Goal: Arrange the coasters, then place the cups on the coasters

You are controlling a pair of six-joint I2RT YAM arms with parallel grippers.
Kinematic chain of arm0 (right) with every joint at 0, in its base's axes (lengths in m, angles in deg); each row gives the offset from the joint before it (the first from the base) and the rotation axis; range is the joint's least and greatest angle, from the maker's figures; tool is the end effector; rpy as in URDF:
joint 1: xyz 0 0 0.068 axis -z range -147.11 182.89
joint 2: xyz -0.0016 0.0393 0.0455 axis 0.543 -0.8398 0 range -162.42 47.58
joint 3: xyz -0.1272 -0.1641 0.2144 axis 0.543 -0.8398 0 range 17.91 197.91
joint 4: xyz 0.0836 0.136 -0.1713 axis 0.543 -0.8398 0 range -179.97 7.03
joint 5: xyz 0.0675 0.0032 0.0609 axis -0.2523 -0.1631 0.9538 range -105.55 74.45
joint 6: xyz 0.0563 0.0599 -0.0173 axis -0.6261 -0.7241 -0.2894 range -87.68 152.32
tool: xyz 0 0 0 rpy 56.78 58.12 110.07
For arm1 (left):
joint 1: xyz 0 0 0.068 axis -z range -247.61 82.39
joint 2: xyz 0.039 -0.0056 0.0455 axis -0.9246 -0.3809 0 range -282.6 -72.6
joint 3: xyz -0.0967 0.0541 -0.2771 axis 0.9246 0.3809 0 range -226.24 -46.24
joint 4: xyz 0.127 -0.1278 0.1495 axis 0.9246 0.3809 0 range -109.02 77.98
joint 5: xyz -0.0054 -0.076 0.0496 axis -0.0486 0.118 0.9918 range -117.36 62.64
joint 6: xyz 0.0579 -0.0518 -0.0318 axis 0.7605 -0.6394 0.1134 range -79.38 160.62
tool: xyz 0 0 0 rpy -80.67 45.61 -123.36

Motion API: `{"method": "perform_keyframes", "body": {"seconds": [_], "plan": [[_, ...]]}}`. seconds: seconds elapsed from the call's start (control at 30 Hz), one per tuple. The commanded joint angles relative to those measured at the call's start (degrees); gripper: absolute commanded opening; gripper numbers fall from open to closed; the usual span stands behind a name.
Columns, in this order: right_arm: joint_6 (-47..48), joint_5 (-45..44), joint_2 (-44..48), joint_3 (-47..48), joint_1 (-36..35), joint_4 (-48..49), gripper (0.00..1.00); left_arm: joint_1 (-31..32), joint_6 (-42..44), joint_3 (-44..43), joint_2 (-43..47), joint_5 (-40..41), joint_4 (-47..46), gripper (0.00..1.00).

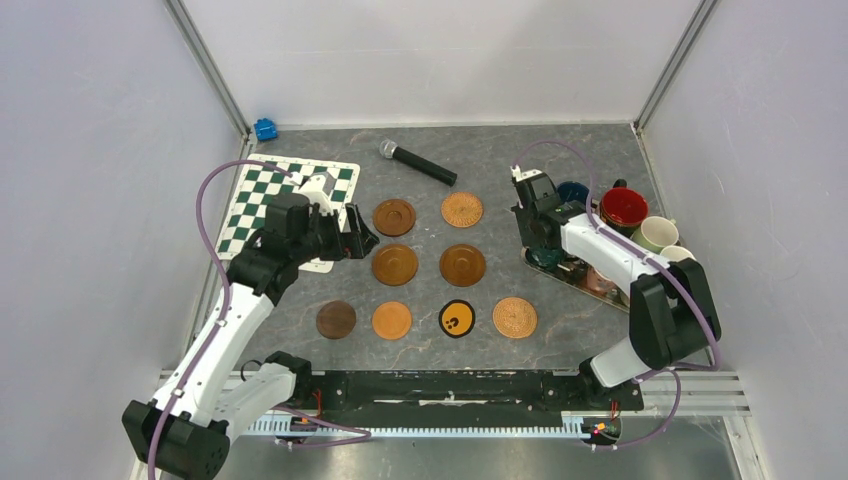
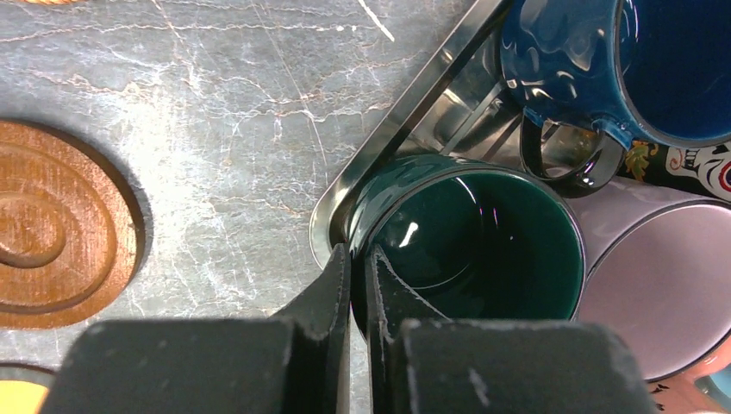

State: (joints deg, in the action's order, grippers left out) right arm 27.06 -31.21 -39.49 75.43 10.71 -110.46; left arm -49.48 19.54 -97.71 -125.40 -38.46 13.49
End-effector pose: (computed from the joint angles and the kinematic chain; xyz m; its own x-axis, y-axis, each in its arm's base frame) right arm 0.2864 0.0953 0.2279 -0.7945 -0.2286 -0.5625 -0.1553 0.9721 -0.1757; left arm 0.1693 -0.0704 0.3184 -0.6584 -0.1559 -0.7364 0.2363 0.8861 -0.3988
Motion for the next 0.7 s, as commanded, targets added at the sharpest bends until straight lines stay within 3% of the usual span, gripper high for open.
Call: {"method": "perform_keyframes", "body": {"seconds": [0.0, 0.4, 0.67], "plan": [[3.0, 0.6, 3.5, 5.4, 0.1, 0.2, 0.00, 0.1, 2.8, -0.1, 0.2, -1.3, -1.8, 1.00], [0.5, 6.2, 7.0, 10.4, -1.9, -3.1, 0.00, 0.2, 2.6, -0.1, 0.2, 0.7, -0.8, 1.00], [3.2, 7.7, 10.6, 11.2, -7.3, -2.1, 0.00, 0.1, 1.0, -0.8, -0.6, 1.5, 0.9, 1.00]]}}
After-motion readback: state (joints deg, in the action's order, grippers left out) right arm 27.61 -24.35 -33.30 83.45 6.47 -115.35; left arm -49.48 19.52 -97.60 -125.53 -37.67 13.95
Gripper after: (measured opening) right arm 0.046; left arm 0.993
